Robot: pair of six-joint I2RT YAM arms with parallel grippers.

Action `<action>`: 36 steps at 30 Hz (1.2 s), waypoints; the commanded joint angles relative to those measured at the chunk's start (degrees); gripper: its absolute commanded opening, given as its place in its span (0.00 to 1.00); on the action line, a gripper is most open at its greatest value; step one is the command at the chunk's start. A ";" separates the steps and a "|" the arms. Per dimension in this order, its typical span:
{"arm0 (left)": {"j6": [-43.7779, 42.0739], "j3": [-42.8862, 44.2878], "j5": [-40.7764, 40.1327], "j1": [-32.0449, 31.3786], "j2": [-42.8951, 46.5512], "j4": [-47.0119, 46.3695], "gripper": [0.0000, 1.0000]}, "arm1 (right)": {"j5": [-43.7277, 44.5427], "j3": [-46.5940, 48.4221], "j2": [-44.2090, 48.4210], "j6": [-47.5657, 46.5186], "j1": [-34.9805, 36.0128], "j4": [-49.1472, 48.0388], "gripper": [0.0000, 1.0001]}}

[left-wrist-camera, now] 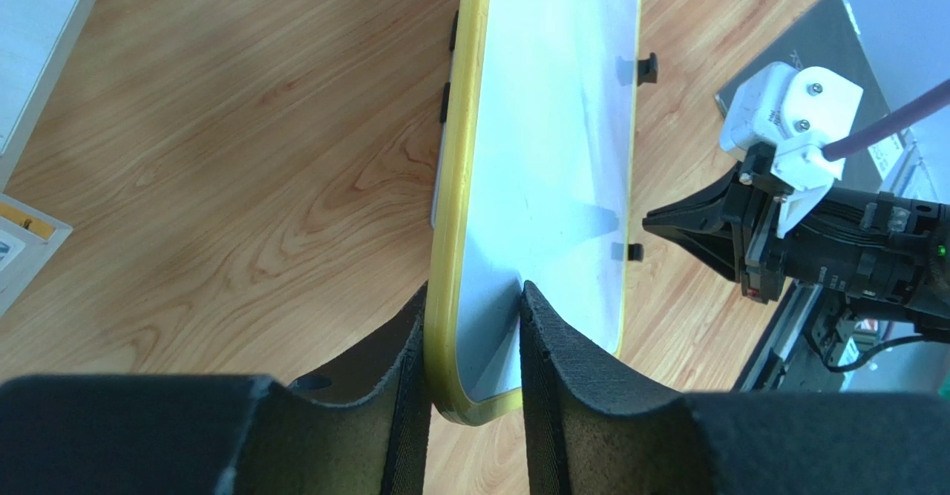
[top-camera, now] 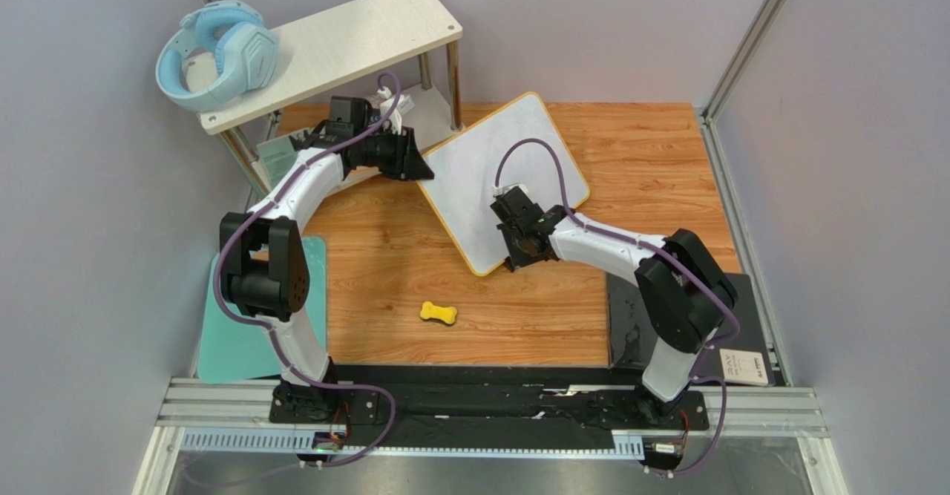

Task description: Erase the whiteboard

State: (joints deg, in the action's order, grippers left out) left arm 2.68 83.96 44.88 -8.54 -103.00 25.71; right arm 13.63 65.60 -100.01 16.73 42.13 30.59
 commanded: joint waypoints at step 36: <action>-0.48 -5.74 -26.51 -0.08 29.25 9.88 0.73 | 4.65 8.58 1.81 2.34 9.12 5.27 0.00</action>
State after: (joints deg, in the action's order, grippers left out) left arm 0.60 79.09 19.44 -8.54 -76.99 32.42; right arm 13.30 75.72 -105.97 18.26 52.90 35.38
